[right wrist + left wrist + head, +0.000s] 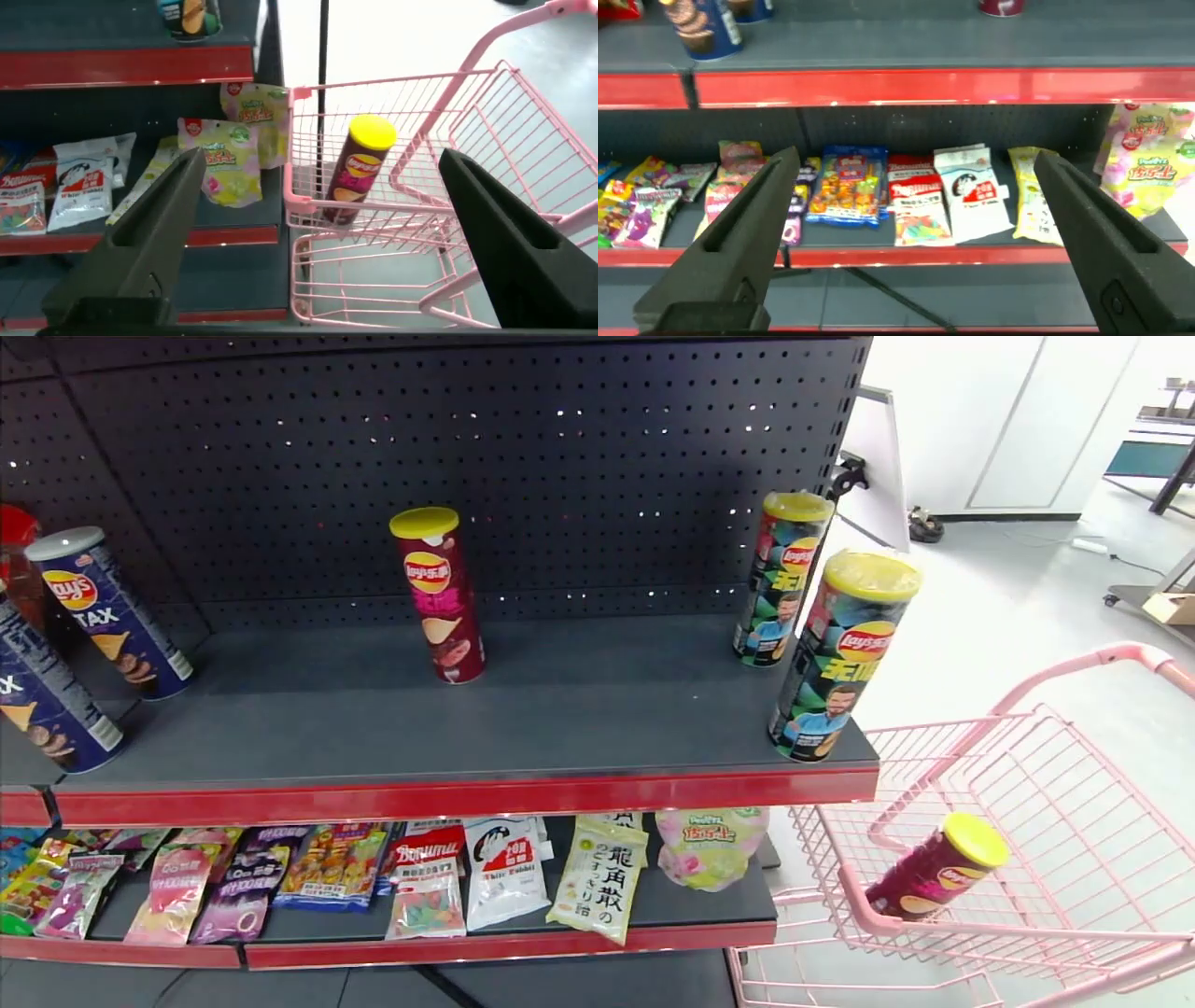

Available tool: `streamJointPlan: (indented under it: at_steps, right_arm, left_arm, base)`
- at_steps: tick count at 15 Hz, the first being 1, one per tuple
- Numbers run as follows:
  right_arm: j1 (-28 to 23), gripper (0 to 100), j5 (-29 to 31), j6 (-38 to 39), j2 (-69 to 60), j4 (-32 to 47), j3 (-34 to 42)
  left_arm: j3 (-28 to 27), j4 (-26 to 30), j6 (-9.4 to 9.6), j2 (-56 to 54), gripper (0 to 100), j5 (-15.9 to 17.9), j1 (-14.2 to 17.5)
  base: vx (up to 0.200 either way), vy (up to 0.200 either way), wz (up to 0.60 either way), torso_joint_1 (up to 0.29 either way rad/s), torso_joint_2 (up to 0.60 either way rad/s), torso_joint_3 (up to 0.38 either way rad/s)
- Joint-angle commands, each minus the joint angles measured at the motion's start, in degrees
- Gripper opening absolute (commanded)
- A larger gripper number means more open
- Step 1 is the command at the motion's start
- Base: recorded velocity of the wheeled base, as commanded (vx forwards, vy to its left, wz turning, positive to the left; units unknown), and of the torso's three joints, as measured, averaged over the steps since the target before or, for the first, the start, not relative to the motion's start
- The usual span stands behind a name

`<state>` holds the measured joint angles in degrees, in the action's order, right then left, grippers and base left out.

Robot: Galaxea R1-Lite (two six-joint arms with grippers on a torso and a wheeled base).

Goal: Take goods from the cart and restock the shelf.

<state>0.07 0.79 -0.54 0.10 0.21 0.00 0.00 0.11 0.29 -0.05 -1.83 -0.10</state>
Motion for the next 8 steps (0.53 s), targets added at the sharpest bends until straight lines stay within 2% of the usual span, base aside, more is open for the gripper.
streamJointPlan:
  at_steps: [1, 7, 8]
  right_arm:
    - [0.01, 100, 0.0, 0.01, -0.01, -0.03, 0.0]
    - [0.01, 100, 0.0, 0.01, -0.01, -0.12, 0.0]
    - [0.01, 100, 0.0, 0.1, -0.01, -0.03, 0.0]
  left_arm:
    - [0.0, -0.02, -0.03, 0.05, 100, -0.02, 0.01]
    - [0.0, -0.02, -0.03, 0.05, 100, -0.02, 0.01]
    - [0.0, -0.02, 0.06, 0.05, 100, -0.02, 0.01]
  base:
    - [0.0, -0.2, 0.0, -0.002, 0.0, 0.007]
    - [0.0, -0.2, 0.0, 0.001, 0.0, -0.001]
    - [0.0, 0.0, 0.0, 0.0, 0.0, 0.0]
